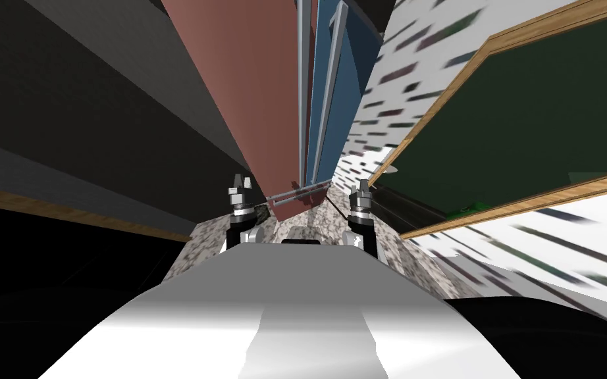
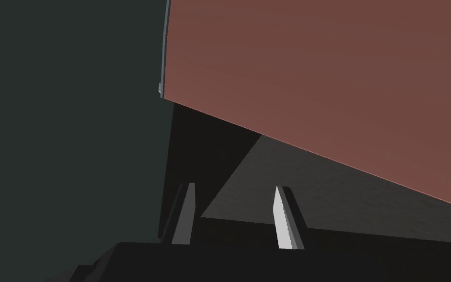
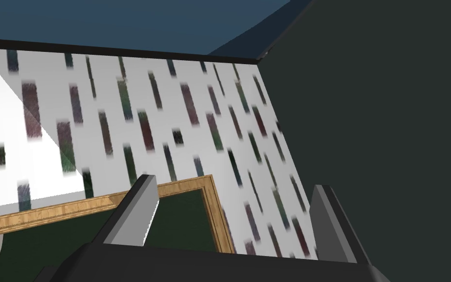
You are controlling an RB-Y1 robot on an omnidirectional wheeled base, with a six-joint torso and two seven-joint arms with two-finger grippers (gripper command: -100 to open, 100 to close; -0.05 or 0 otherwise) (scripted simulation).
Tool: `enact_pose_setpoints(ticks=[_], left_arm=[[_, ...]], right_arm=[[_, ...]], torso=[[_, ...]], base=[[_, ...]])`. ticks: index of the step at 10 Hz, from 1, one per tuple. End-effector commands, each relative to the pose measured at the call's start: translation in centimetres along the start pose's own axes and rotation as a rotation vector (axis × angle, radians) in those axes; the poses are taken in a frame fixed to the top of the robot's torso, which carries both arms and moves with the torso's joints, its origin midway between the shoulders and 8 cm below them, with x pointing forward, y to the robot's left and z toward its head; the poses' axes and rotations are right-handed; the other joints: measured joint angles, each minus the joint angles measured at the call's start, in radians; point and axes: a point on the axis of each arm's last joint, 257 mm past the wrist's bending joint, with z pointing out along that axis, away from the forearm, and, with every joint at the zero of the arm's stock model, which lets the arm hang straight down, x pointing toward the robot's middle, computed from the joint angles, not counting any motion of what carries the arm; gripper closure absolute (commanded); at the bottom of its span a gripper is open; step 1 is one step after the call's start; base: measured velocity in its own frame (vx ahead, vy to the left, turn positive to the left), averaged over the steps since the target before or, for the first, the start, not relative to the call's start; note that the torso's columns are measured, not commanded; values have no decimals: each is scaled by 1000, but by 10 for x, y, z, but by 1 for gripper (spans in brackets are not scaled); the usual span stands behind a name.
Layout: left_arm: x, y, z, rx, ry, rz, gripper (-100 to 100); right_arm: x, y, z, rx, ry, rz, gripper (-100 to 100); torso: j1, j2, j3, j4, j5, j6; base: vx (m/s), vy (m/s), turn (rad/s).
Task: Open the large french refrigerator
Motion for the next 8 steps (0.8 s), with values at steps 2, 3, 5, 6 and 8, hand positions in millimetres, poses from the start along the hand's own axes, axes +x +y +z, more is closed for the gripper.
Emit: enact_pose_setpoints(ticks=[2, 3, 5, 6, 8], left_arm=[[0, 0, 0, 0, 0, 0, 0], [0, 0, 0, 0, 0, 0, 0], [5, 4, -1, -1, 37, 10, -100], [8, 8, -2, -2, 62, 17, -100], [13, 19, -5, -8, 110, 29, -100]], right_arm=[[0, 0, 0, 0, 0, 0, 0], [0, 0, 0, 0, 0, 0, 0], [0, 0, 0, 0, 0, 0, 0], [0, 0, 0, 0, 0, 0, 0], [0, 0, 0, 1, 0, 0, 0]], torso=[[0, 148, -295, 148, 0, 0], [0, 222, -442, 221, 0, 0], [0, 369, -738, 369, 0, 0], [0, 403, -807, 402, 0, 0], [-2, 413, -832, 414, 0, 0]], base=[[0, 0, 0], [0, 0, 0], [8, -7, 2], [29, -35, 8], [47, -54, 10]])
